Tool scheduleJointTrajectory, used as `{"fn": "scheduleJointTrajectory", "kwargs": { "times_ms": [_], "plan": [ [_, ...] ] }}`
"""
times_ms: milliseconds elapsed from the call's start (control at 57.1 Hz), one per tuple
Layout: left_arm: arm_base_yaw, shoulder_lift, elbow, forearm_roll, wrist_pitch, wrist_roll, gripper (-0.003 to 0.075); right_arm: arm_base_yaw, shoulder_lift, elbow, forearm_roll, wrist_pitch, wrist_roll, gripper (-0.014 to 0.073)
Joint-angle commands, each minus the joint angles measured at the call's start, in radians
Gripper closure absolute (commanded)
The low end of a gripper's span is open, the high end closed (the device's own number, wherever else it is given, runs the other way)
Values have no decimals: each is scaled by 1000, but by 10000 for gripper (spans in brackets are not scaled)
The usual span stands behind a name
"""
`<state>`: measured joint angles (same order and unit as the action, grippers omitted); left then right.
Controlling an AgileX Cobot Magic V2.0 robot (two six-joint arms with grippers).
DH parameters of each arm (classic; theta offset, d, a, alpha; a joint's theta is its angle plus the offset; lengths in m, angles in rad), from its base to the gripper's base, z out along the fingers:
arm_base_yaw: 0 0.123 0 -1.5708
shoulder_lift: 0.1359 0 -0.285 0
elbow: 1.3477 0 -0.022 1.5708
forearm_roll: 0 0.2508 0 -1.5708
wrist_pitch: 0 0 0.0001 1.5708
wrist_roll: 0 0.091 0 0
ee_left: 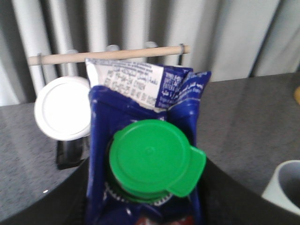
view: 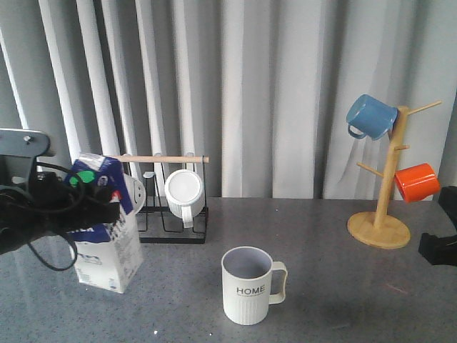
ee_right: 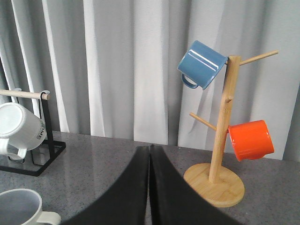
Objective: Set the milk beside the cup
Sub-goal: 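Carry the milk carton with the left gripper beside the white mug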
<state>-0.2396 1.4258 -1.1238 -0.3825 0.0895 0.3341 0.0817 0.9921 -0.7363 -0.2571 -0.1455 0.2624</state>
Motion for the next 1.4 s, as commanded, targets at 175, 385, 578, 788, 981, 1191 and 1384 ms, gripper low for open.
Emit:
{"fn": "scheduleJointTrajectory", "kwargs": {
  "times_ms": [175,385,578,788,981,1191,1384],
  "plan": [
    [-189,-10,-35,-876,-437,690,627,-5,-15,-28,-8,-70,-2,602],
    [-344,74,-69,-1070,-660,859,627,-5,-15,-28,-8,-70,-2,602],
    [-423,168,-143,-1111,-631,859,627,-5,-15,-28,-8,-70,-2,602],
    [-489,226,-211,-1175,-715,922,627,-5,-15,-28,-8,-70,-2,602],
    [-507,262,-240,-1182,-727,947,627,-5,-15,-28,-8,-70,-2,602],
    [-508,295,-241,-1229,-755,963,627,-5,-15,-28,-8,-70,-2,602],
    [-508,314,-241,-1227,-735,963,627,-5,-15,-28,-8,-70,-2,602]
  ]
}}
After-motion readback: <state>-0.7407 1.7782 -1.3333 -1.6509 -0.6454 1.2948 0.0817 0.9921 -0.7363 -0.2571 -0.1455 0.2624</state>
